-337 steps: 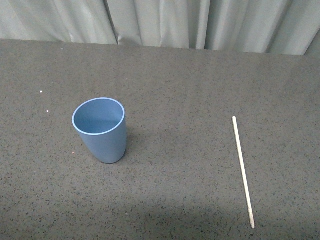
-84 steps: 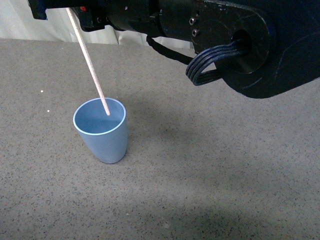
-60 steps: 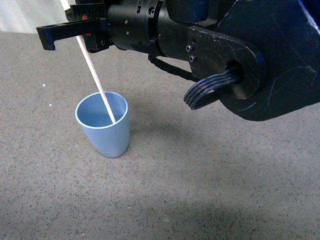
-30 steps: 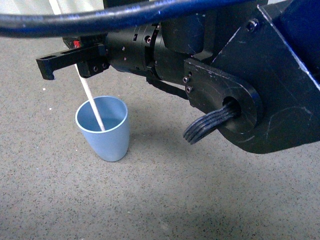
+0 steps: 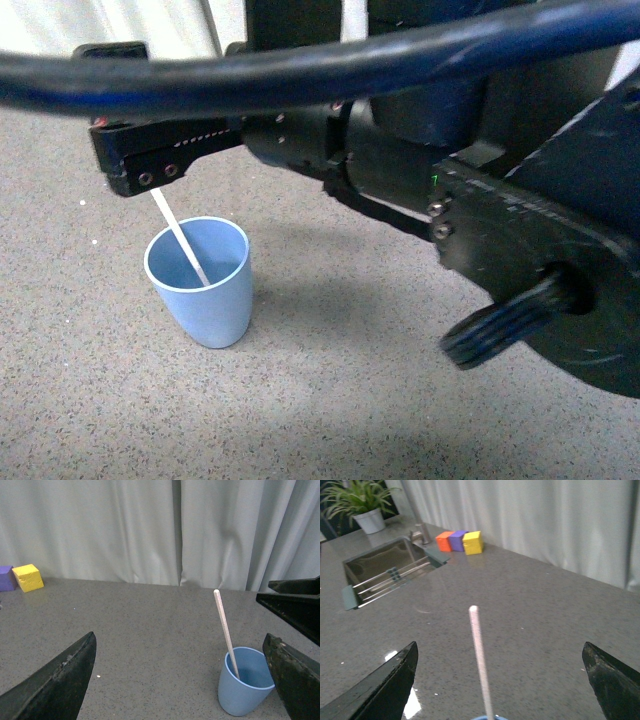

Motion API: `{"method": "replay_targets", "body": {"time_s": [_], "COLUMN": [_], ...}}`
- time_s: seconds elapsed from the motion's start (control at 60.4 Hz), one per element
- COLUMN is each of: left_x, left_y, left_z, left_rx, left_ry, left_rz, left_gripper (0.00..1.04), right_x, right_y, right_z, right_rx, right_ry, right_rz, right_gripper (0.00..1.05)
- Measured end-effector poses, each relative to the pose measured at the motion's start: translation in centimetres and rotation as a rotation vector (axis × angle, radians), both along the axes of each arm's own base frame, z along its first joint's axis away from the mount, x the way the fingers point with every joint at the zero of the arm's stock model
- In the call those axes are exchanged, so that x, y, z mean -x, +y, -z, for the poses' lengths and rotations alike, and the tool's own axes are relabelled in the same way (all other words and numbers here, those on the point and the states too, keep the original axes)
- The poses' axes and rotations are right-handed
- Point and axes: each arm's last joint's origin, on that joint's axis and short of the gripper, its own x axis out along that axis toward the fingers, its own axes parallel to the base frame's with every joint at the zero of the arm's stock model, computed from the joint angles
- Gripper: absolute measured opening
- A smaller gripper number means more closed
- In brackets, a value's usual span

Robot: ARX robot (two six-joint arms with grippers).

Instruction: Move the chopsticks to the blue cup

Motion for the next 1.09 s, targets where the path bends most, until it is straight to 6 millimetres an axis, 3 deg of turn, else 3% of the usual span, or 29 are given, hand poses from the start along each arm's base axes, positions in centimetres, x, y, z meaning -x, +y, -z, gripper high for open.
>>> {"method": "replay_targets", "body": {"time_s": [0.132,0.43,0.546,0.695,0.827,0.976,1.042,1.092], "left_x": [0.0,0.0,0.0,0.0,0.0,0.0,0.0,0.0], "left_y": [0.0,0.0,0.0,0.0,0.0,0.0,0.0,0.0], "left_z": [0.0,0.0,0.0,0.0,0.0,0.0,0.0,0.0], "left_rx": [0.000,0.000,0.000,0.000,0.000,0.000,0.000,0.000], "left_ry": [0.000,0.000,0.000,0.000,0.000,0.000,0.000,0.000], "left_rz": [0.000,0.000,0.000,-0.002,0.000,0.000,0.000,0.000], "left_gripper": [0.98,0.98,0.98,0.98,0.98,0.98,0.98,0.98], "right_x": [-0.2,0.1,1.4,5.1,8.7,11.1,11.8,12.3], "right_y": [-2.9,-13.1,-17.1,-20.7,-21.8,-22.5,-23.0,-23.4], "right_z": [-0.7,0.7,-0.7,-2.3,-2.1,-2.1,-2.2,-2.2], "right_rx": [0.037,0.236,0.260,0.135,0.141,0.141,0.142,0.143], "right_ry": [0.044,0.145,0.086,-0.158,-0.167,-0.167,-0.171,-0.168], "right_rz": [0.188,0.632,0.772,0.915,0.921,0.916,0.898,0.916], "right_gripper": [0.95,0.95,0.95,0.72,0.40,0.10,0.00,0.01]}}
